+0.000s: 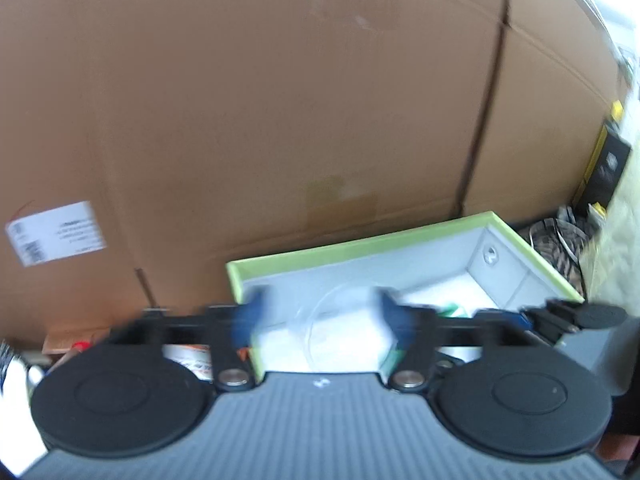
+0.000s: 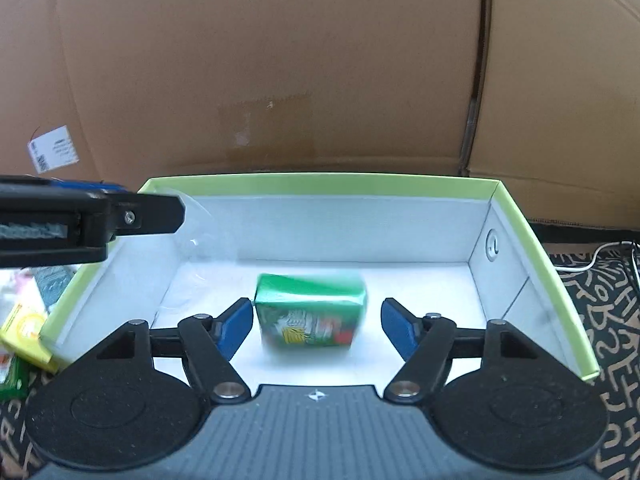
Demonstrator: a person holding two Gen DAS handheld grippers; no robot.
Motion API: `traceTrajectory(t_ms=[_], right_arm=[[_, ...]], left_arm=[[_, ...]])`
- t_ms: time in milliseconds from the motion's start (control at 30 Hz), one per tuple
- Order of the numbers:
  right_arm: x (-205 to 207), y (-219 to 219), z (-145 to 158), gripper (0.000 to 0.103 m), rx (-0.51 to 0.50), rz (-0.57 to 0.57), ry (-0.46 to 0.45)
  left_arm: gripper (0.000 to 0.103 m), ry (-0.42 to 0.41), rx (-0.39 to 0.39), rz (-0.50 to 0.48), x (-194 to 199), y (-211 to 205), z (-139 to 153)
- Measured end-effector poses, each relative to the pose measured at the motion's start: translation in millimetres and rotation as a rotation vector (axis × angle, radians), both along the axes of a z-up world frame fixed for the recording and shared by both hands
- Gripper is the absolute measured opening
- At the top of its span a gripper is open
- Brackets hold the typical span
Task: Organize objects
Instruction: 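Carry the green box into the lime-green box with right tool while left carries cup, then return both tools to the cluttered pile on the mat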
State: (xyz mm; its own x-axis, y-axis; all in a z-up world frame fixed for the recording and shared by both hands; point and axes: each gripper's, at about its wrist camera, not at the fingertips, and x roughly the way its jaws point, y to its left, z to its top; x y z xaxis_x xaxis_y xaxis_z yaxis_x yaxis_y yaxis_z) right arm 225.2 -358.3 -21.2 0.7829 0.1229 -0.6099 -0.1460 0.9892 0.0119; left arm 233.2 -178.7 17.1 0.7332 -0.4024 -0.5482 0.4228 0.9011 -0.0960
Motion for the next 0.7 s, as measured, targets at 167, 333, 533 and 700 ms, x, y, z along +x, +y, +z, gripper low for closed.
traceTrajectory(t_ms=[167,333,533,700], right_arm=[[-53,-13,40,0.089,-0.065,-0.063,-0.227],[-119,-16,54,0.095,0.006,-0.073,-0.354],[-165,3,35,0.096,0.1,0.006,-0.355],[-195,38,20,0.096,0.144,0.065,-0.307]], left_arm=[[0.103,-0.148,-0.194,0.063,-44,44,26],[0.103,-0.11,-0.204,0.06,-85,80,32],[0.103,-0.1,-0.137,0.13,-144,132,29],[0.103,-0.13,-0.094,0.19,-186,165,28]])
